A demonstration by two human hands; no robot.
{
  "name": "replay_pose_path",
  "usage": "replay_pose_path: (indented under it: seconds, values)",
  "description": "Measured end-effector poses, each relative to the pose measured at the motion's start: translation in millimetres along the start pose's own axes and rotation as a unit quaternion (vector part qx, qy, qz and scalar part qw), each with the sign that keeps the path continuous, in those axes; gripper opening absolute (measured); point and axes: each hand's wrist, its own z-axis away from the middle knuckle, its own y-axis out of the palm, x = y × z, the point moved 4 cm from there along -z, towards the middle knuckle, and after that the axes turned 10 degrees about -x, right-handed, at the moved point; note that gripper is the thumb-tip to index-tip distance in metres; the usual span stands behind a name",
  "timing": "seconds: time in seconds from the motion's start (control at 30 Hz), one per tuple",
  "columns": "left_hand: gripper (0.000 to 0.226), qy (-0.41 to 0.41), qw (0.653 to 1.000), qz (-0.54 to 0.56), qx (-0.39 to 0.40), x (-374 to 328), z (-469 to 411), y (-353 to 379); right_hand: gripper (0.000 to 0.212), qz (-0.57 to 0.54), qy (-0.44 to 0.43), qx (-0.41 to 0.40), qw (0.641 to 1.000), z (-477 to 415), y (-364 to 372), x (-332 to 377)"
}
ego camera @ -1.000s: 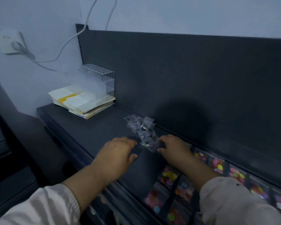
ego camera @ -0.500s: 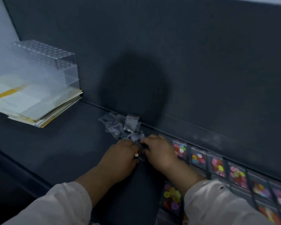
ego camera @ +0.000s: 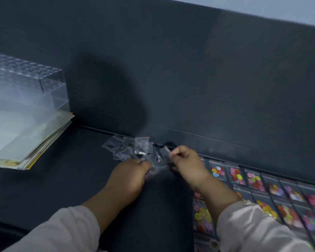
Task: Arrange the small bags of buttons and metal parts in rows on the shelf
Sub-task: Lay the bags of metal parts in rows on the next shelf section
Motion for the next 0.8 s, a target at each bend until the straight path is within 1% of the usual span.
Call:
replay_pose_path:
  seconds: [0.03, 0.07, 0.1, 0.13, 0.17, 0.2, 0.23, 0.27, 0.3, 0.33, 0.4, 0.43, 0.47, 0.5, 0.57, 0.63, 0.73, 0.8]
  values:
    - [0.034, -0.029, 0.999, 0.033, -0.003, 0.0, -2.0, -1.8, 0.024, -0.054, 0.042, -0.002, 0.998, 2.7, -1.2, 0.9]
    - [0.033, -0.078, 0.994, 0.081, -0.002, 0.8, -3.9, -2.7, 0.022, -0.099, 0.077, 0.002, 0.992, 6.2, -2.8, 2.5]
    - [0.032, -0.156, 0.974, 0.167, 0.007, 2.8, -6.2, -2.6, 0.020, -0.136, 0.105, 0.005, 0.985, 9.8, -5.0, 4.4]
    - [0.031, -0.255, 0.925, 0.282, 0.026, 5.2, -7.5, -1.0, 0.018, -0.166, 0.127, 0.007, 0.978, 13.1, -7.9, 6.2]
    - [0.029, -0.347, 0.846, 0.402, 0.050, 4.1, -7.3, 1.2, 0.016, -0.193, 0.144, 0.007, 0.971, 16.3, -11.5, 7.3]
    - [0.027, -0.412, 0.763, 0.491, 0.082, 0.3, -6.0, 3.6, 0.013, -0.215, 0.160, 0.005, 0.963, 18.4, -14.9, 6.7]
    - [0.025, -0.438, 0.705, 0.546, 0.113, -5.5, -5.3, 3.1, 0.012, -0.234, 0.172, -0.001, 0.957, 21.0, -18.6, 6.0]
    - [0.024, -0.445, 0.669, 0.581, 0.134, -10.5, -4.6, 3.0, 0.011, -0.244, 0.182, -0.008, 0.953, 23.5, -22.1, 4.9]
    - [0.025, -0.444, 0.642, 0.607, 0.148, -15.6, -3.8, 2.3, 0.010, -0.248, 0.188, -0.015, 0.950, 26.4, -25.9, 4.0]
    - [0.026, -0.439, 0.625, 0.626, 0.158, -20.3, -3.7, 2.0, 0.010, -0.251, 0.193, -0.020, 0.948, 29.8, -29.6, 3.5]
    - [0.025, -0.426, 0.609, 0.645, 0.179, -32.3, -4.1, 3.0, 0.010, -0.262, 0.197, -0.027, 0.944, 38.6, -38.1, 3.2]
    - [0.021, -0.419, 0.605, 0.649, 0.193, -39.3, -4.3, 3.6, 0.010, -0.267, 0.198, -0.031, 0.943, 43.6, -42.9, 3.1]
    - [0.017, -0.408, 0.610, 0.646, 0.210, -47.1, -4.9, 4.0, 0.010, -0.272, 0.199, -0.038, 0.941, 48.6, -48.3, 2.5]
    - [0.014, -0.396, 0.622, 0.636, 0.227, -55.1, -5.6, 4.8, 0.009, -0.279, 0.200, -0.044, 0.938, 53.7, -54.3, 2.1]
    - [0.010, -0.368, 0.659, 0.608, 0.248, -71.2, -6.9, 6.7, 0.006, -0.299, 0.200, -0.054, 0.932, 63.6, -68.5, -0.2]
    - [0.006, -0.349, 0.688, 0.587, 0.244, -87.0, -7.0, 8.1, 0.009, -0.320, 0.207, -0.066, 0.922, 72.8, -85.6, -5.4]
    - [0.004, -0.332, 0.707, 0.578, 0.235, -115.6, -4.9, 9.6, 0.017, -0.334, 0.204, -0.084, 0.916, 89.8, -115.4, -13.2]
    - [0.011, -0.323, 0.718, 0.573, 0.225, -138.0, -3.0, 10.5, 0.022, -0.332, 0.206, -0.100, 0.915, 104.0, -136.5, -21.7]
